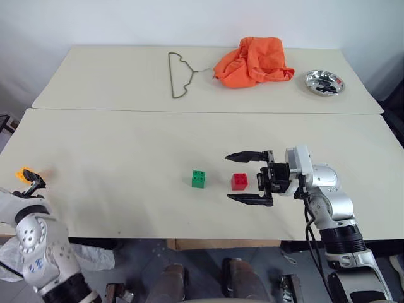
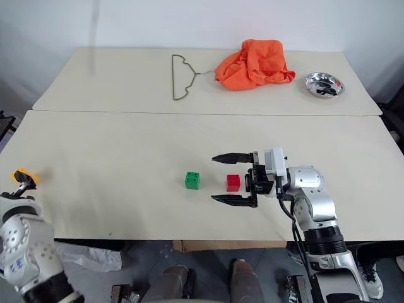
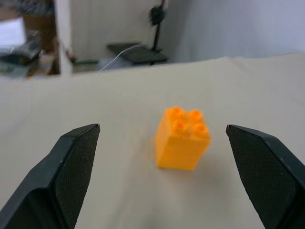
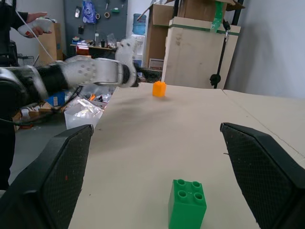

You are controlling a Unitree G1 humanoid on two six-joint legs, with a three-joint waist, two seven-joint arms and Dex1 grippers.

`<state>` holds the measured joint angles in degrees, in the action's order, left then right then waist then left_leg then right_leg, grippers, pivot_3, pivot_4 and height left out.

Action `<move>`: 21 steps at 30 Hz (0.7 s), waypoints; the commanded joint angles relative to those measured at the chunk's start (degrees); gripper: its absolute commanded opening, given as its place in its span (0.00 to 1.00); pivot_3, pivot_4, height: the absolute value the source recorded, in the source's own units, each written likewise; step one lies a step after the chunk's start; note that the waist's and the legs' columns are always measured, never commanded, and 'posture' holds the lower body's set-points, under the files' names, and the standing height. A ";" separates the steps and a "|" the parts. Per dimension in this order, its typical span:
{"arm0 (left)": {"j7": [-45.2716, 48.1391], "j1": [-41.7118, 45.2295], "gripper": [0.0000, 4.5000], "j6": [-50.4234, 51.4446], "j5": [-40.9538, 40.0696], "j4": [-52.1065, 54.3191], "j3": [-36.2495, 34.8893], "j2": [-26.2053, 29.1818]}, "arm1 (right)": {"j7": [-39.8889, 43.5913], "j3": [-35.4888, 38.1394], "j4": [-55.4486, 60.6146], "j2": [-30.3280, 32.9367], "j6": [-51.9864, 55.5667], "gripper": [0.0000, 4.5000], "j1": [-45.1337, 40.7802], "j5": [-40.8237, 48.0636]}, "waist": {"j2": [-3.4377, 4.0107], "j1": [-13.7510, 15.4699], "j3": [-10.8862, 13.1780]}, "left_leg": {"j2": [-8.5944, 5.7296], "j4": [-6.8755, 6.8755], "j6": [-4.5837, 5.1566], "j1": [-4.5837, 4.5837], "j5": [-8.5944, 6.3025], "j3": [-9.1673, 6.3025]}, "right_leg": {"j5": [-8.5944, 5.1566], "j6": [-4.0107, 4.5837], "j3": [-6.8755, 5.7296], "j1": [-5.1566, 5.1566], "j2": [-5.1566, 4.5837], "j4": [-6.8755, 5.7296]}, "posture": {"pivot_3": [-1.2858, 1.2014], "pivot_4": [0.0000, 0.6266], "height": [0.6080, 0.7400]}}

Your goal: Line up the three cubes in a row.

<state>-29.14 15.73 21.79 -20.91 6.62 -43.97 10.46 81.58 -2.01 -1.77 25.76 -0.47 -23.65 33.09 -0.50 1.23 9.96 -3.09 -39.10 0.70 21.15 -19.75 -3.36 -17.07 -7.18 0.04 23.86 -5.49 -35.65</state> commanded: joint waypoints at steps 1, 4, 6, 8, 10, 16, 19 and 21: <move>0.82 2.51 1.00 -0.05 1.54 -5.09 1.03 3.68 | -0.72 1.16 1.76 -0.04 -1.52 1.00 0.28 0.15 | 0.00 -0.03 0.00 | -0.02 0.00 0.00 0.00 0.00 0.00 | 0.00 0.00 0.00 0.00 -0.01 -0.02 | 0.52 0.24 1.00; 2.97 3.88 1.00 0.19 2.27 -9.47 2.50 6.67 | -1.02 1.07 2.54 0.11 -1.39 1.00 0.74 0.35 | 0.00 -0.08 0.00 | -0.03 0.01 0.00 -0.01 0.00 0.00 | 0.00 0.00 0.01 0.01 -0.02 -0.03 | 0.52 0.24 1.00; 3.26 4.33 1.00 0.26 2.78 -10.98 3.00 8.07 | -1.33 1.03 3.10 0.16 -1.29 1.00 1.13 0.41 | 0.00 -0.09 0.00 | -0.03 0.01 0.00 0.01 0.00 0.00 | 0.00 0.00 -0.01 0.01 -0.02 -0.03 | 0.52 0.24 1.00; 2.72 4.67 1.00 0.34 2.94 -11.76 2.84 8.69 | -1.62 0.99 3.43 0.12 -1.28 1.00 1.43 0.35 | 0.00 -0.05 0.00 | -0.03 0.01 0.00 0.01 0.00 0.00 | 0.00 0.00 -0.01 0.01 -0.04 -0.02 | 0.52 0.24 1.00; 2.14 4.62 0.96 0.51 3.00 -11.88 2.55 8.83 | -2.01 0.99 3.64 -0.03 -1.34 1.00 1.69 0.26 | 0.00 -0.02 0.00 | -0.02 0.01 0.00 0.02 0.00 0.00 | 0.00 0.00 0.00 0.01 -0.04 -0.01 | 0.52 0.24 1.00; 2.41 3.37 0.59 0.99 2.39 -10.68 2.41 8.04 | -2.92 0.74 3.81 -0.32 -1.67 1.00 2.08 0.04 | 0.00 -0.02 0.00 | -0.02 0.02 0.00 0.01 0.00 0.00 | 0.00 0.00 0.00 0.01 -0.05 -0.02 | 0.52 0.24 1.00; 3.38 2.53 0.38 1.74 1.94 -9.96 2.55 7.99 | -3.05 0.63 3.63 -0.44 -1.86 1.00 2.02 -0.07 | 0.00 -0.03 0.00 | -0.02 0.01 0.00 0.01 0.00 0.00 | 0.00 0.00 0.00 0.01 -0.05 -0.02 | 0.52 0.24 1.00; 5.34 1.58 0.33 0.89 0.90 -8.82 2.44 7.76 | -3.11 0.62 3.62 -0.48 -1.98 1.00 2.07 -0.11 | 0.00 -0.05 0.00 | -0.03 0.01 0.00 0.01 0.00 0.00 | 0.00 0.00 0.01 0.01 -0.06 -0.02 | 0.52 0.24 1.00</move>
<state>-25.29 18.25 23.39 -19.18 -4.71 -41.07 18.06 78.68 -1.91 0.02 25.59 -1.33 -21.70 32.66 -0.50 1.19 9.95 -3.11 -39.08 0.70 21.16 -19.75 -3.36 -17.07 -7.18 0.05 23.87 -5.55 -35.68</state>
